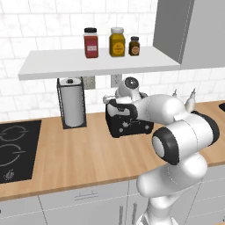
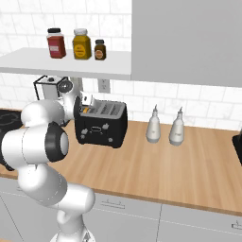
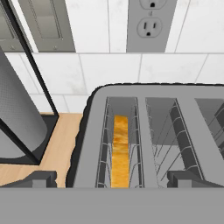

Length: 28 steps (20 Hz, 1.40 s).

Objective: Start the toaster. Once the lever pops up, take the bread to the plate on the dining counter.

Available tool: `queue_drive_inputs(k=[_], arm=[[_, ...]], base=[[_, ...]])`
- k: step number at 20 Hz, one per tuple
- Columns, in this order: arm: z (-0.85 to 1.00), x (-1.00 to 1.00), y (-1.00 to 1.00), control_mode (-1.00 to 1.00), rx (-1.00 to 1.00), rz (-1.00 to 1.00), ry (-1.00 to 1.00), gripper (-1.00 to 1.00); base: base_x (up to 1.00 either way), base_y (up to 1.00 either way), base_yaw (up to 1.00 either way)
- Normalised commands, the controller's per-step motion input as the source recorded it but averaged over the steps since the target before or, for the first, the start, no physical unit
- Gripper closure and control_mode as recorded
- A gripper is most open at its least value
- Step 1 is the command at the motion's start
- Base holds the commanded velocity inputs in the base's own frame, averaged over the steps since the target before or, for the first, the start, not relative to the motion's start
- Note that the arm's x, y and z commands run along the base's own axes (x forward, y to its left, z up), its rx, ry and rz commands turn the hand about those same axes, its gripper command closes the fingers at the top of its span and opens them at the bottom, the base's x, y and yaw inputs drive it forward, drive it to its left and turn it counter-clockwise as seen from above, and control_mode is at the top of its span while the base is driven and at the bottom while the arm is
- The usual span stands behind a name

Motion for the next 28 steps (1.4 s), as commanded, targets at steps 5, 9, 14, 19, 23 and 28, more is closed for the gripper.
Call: queue_drive_inputs(k=[5, 9, 14, 19, 23, 28], arm=[[0.0, 0.0, 0.0, -1.0, 0.0, 0.0, 0.0, -1.0], [0.0, 0.0, 0.0, -1.0, 0.0, 0.0, 0.0, -1.0], [0.0, 0.0, 0.0, -1.0, 0.0, 0.0, 0.0, -1.0], [0.0, 0.0, 0.0, -1.0, 0.0, 0.0, 0.0, -1.0], [0.0, 0.0, 0.0, -1.0, 0.0, 0.0, 0.0, -1.0], [0.0, 0.0, 0.0, -1.0, 0.0, 0.0, 0.0, -1.0]], base=[[0.0, 0.0, 0.0], [0.0, 0.0, 0.0], [0.0, 0.0, 0.0], [0.0, 0.0, 0.0], [0.0, 0.0, 0.0], [0.0, 0.0, 0.0]])
